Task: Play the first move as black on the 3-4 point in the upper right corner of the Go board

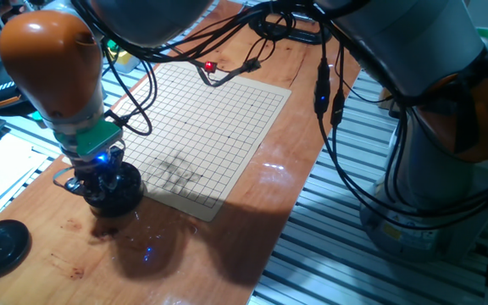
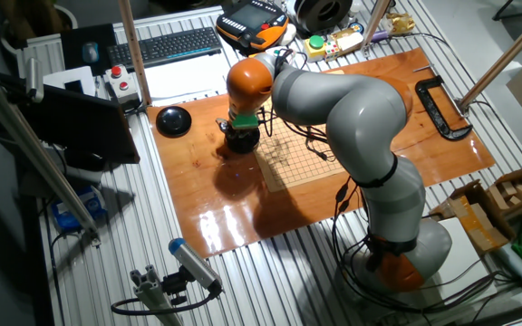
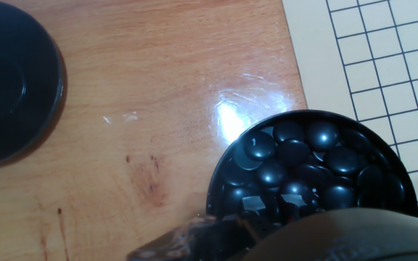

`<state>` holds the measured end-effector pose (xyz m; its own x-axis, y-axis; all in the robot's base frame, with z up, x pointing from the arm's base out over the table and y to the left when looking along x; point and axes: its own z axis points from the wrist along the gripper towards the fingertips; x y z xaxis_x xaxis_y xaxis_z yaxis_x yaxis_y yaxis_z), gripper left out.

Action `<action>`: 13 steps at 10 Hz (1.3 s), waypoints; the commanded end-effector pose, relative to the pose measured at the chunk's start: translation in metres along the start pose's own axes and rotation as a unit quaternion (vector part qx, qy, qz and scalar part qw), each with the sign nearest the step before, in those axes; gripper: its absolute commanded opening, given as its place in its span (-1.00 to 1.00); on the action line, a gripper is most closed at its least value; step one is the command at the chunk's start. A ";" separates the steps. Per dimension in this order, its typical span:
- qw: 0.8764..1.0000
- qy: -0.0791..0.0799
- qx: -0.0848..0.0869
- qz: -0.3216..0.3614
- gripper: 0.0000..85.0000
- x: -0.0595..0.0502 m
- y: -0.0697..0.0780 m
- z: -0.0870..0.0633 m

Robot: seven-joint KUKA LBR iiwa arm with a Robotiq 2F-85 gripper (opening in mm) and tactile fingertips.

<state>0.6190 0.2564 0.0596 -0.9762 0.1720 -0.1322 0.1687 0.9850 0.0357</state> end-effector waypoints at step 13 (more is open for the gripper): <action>1.000 0.004 0.001 0.001 -0.98 0.002 -0.001 -0.010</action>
<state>0.6154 0.2557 0.0692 -0.9765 0.1755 -0.1253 0.1724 0.9844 0.0350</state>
